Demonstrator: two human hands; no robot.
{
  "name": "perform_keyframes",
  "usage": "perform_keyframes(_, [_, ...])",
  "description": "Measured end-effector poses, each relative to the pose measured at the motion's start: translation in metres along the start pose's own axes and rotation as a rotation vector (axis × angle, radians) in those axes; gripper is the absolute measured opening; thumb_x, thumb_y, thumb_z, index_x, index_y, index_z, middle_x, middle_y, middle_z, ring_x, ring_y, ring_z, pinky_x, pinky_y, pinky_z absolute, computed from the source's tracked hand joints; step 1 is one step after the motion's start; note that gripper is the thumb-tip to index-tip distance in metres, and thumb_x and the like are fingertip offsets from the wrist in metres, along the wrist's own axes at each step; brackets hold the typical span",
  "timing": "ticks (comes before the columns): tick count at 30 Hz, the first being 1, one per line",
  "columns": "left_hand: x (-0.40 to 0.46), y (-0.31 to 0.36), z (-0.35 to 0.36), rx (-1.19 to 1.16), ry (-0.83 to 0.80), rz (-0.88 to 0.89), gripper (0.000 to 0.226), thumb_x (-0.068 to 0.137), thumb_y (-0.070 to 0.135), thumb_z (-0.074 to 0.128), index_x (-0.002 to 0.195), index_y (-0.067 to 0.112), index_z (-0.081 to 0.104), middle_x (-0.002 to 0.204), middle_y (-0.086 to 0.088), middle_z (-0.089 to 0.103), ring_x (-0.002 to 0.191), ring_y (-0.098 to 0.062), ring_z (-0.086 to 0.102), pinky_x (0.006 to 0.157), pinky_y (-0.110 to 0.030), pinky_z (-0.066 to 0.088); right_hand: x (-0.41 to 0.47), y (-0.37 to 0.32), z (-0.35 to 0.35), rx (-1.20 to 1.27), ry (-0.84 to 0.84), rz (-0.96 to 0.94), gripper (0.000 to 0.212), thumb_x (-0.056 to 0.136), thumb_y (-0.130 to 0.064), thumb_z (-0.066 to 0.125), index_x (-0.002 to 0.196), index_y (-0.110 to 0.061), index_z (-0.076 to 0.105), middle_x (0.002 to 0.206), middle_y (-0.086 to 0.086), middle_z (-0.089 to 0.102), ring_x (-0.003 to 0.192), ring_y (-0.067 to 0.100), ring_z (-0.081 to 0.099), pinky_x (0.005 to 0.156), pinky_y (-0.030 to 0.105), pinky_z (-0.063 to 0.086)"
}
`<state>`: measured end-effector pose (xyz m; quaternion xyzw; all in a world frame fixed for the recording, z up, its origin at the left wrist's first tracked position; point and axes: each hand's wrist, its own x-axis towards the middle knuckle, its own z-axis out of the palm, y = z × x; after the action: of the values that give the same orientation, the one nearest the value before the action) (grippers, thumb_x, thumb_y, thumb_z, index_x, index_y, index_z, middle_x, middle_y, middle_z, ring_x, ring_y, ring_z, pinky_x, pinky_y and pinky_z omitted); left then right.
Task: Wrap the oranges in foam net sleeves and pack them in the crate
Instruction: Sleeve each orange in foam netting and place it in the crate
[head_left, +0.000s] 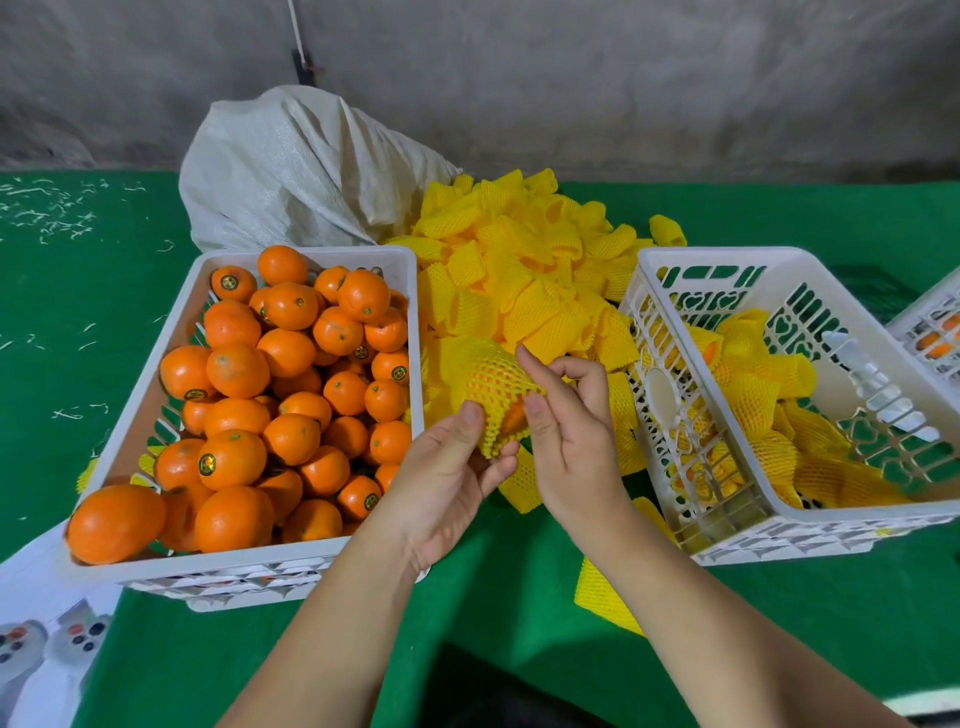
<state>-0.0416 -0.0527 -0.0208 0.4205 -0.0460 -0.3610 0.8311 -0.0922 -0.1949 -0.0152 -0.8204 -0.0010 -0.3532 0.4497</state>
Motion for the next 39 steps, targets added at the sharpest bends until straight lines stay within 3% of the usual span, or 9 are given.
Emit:
perform_keyframes(9, [0.001,-0.006,0.003,-0.091,0.002,0.012,0.069,0.061,0.05,0.099,0.117,0.015,0.081,0.123,-0.012,0.074,0.103,-0.017,0.071,0.088,-0.026,0.061,0.003,0.005,-0.003,-0.082,0.123,-0.15,0.023,0.094,-0.002,0.056,0.115,-0.002,0.067,0.12,0.003,0.053,0.114,0.009,0.057,0.088,0.027,0.054])
perform_keyframes(13, [0.001,-0.007,-0.002,-0.007,0.119,0.143,0.106,0.063,0.056,0.096,0.14,-0.006,0.057,0.145,-0.029,0.058,0.127,-0.035,0.059,0.107,-0.04,0.052,-0.005,0.007,-0.005,0.122,-0.052,-0.098,0.02,0.092,-0.019,0.063,0.106,-0.007,0.056,0.113,0.007,0.048,0.099,0.026,0.058,0.071,0.042,0.054])
perform_keyframes(16, [0.002,-0.008,-0.006,0.089,0.176,0.235,0.115,0.056,0.056,0.1,0.139,-0.009,0.054,0.139,-0.035,0.059,0.12,-0.041,0.058,0.107,-0.054,0.045,0.0,-0.006,0.001,0.445,-0.046,0.236,0.041,0.088,-0.04,0.075,0.115,-0.03,0.047,0.106,-0.003,0.056,0.086,0.015,0.063,0.067,0.027,0.05])
perform_keyframes(20, [0.001,-0.013,0.003,0.117,0.142,0.258,0.11,0.055,0.056,0.1,0.133,-0.01,0.058,0.124,-0.026,0.071,0.111,-0.036,0.066,0.097,-0.048,0.053,0.012,-0.01,0.012,0.545,-0.179,0.583,0.109,0.055,-0.067,0.092,0.146,-0.041,0.038,0.137,-0.005,0.06,0.12,0.013,0.066,0.081,0.027,0.059])
perform_keyframes(23, [0.001,-0.014,0.002,0.184,0.127,0.265,0.095,0.058,0.061,0.096,0.12,-0.005,0.065,0.112,-0.02,0.076,0.102,-0.029,0.073,0.09,-0.04,0.06,0.014,-0.005,0.011,0.563,-0.293,0.66,0.109,0.043,-0.071,0.094,0.138,-0.046,0.048,0.132,-0.004,0.066,0.118,0.016,0.068,0.083,0.035,0.061])
perform_keyframes(28, [0.01,0.003,-0.029,0.89,0.114,0.327,0.055,0.091,0.054,0.073,0.131,0.018,0.06,0.099,0.007,0.075,0.089,-0.003,0.07,0.079,-0.026,0.059,0.017,0.014,-0.004,0.517,-0.132,0.617,0.093,0.06,-0.044,0.098,0.141,-0.038,0.052,0.133,-0.004,0.069,0.118,0.014,0.068,0.087,0.03,0.06])
perform_keyframes(32, [0.024,0.027,-0.081,1.283,0.373,0.354,0.052,0.104,0.041,0.063,0.149,0.026,0.043,0.122,0.018,0.07,0.107,-0.009,0.069,0.08,-0.024,0.056,0.028,0.041,-0.046,0.361,0.019,0.769,0.1,0.056,-0.076,0.085,0.138,-0.032,0.049,0.126,0.001,0.069,0.09,0.013,0.071,0.064,0.019,0.056])
perform_keyframes(37, [0.032,0.016,-0.129,1.942,0.249,-0.369,0.069,0.106,0.046,0.053,0.161,0.02,0.021,0.159,-0.01,0.038,0.144,-0.038,0.038,0.121,-0.052,0.034,0.052,0.097,-0.116,0.064,0.34,0.791,0.073,0.068,-0.074,0.08,0.114,-0.026,0.051,0.103,-0.012,0.059,0.087,0.01,0.06,0.078,0.036,0.053])
perform_keyframes(39, [0.032,0.004,-0.127,2.009,0.175,-0.436,0.086,0.106,0.051,0.052,0.165,0.016,0.0,0.166,-0.01,0.022,0.152,-0.036,0.026,0.123,-0.049,0.028,0.051,0.121,-0.14,-0.122,0.479,0.804,0.088,0.082,-0.048,0.084,0.151,-0.028,0.033,0.136,0.0,0.055,0.119,0.023,0.061,0.099,0.045,0.053])
